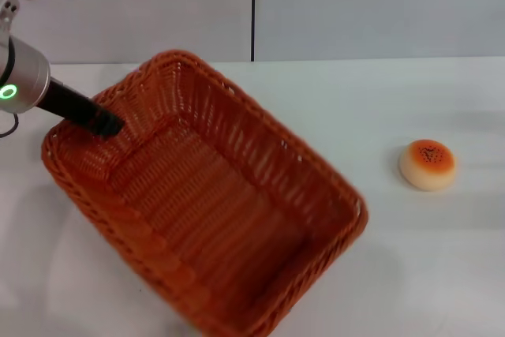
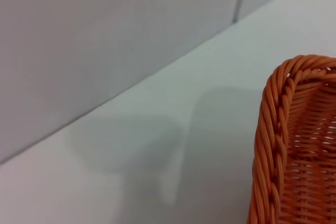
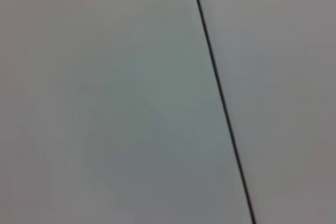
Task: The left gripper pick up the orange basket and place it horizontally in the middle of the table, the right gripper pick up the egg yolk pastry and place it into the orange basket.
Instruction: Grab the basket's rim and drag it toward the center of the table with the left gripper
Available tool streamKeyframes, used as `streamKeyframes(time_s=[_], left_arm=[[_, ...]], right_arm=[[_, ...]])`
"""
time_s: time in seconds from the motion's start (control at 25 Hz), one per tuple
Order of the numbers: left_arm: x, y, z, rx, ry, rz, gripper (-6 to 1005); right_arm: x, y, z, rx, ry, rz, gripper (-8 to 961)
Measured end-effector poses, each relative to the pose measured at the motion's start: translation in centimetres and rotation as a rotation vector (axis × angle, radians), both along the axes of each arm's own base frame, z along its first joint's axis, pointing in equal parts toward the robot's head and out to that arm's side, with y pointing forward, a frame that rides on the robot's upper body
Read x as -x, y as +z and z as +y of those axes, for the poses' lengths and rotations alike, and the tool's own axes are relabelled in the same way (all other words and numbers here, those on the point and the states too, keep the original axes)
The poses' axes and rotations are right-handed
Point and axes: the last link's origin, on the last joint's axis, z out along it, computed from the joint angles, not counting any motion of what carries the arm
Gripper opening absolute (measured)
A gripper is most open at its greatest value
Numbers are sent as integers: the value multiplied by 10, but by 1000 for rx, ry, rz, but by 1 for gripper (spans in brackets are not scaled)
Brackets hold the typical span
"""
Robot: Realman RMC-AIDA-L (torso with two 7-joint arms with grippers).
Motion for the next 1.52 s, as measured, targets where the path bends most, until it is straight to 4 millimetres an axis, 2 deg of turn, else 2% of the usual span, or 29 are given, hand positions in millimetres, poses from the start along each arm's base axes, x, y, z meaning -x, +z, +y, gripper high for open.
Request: streamKeyframes(time_s=[0.04, 0.16, 0.24, 0.48, 0.8, 0.92, 1.2, 1.52], left_arm=[[0, 0, 2, -64, 94, -49, 228], [1, 0, 3, -93, 147, -70, 218], [9, 1, 6, -131, 240, -105, 213], [23, 4, 11, -143, 334, -152, 200], [42, 20, 23, -236, 456, -285, 188], [44, 20, 23, -240, 467, -299, 185], [47, 21, 17, -217, 513, -335, 173], [58, 17, -1, -203, 570, -490, 157]], right_arm=[[0, 6, 4, -4, 1, -19, 578], [-1, 12, 9, -6, -10, -38, 578], [-4, 19, 16, -5, -25, -42, 579], [-10, 28, 19, 0, -40, -30, 579], [-15, 36, 25, 9, -61, -28, 579], [-16, 38, 25, 4, -64, -22, 579], [-16, 42, 28, -10, -65, -13, 578], [-15, 41, 29, -3, -61, -12, 578]])
